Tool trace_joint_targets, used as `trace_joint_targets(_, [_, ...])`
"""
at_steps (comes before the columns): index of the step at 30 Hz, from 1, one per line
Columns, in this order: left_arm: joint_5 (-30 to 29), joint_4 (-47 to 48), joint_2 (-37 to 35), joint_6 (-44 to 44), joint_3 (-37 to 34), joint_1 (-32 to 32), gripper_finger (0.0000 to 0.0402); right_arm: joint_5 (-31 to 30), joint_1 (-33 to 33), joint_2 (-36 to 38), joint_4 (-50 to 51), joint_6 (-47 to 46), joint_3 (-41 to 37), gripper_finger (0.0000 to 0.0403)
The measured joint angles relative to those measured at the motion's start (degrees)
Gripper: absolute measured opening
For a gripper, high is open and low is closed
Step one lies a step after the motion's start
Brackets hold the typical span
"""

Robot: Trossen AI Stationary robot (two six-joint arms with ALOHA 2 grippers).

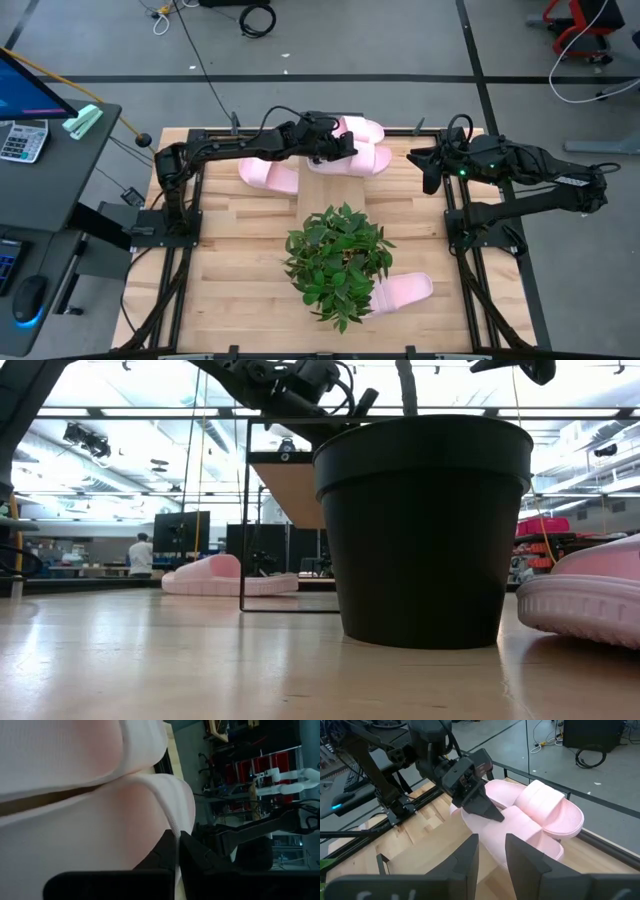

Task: Pick and place slides into the shelf
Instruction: Put the pink slide on the shelf

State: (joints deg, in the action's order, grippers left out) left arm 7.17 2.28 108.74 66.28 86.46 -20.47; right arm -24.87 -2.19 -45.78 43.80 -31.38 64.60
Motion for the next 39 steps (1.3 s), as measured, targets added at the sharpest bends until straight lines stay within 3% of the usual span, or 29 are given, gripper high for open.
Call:
trace_joint_targets(16, [0.4,2.6,-0.8,-2.5,0.1,-0.2,0.0012,0.0,0.0,0.0,0.1,0.0,0.0,0.0103])
trace_joint_targets(31, [0.3,2.6,-0.9,-3.8,0.3,-0.4,0.0164,0.0,0.0,0.0,0.2,0.0,0.0,0.0103])
trace_joint_targets(39, [0.5,6.7,-0.9,-3.7,0.3,-0.4,0.019,0.0,0.0,0.0,0.6,-0.6,0.0,0.0103])
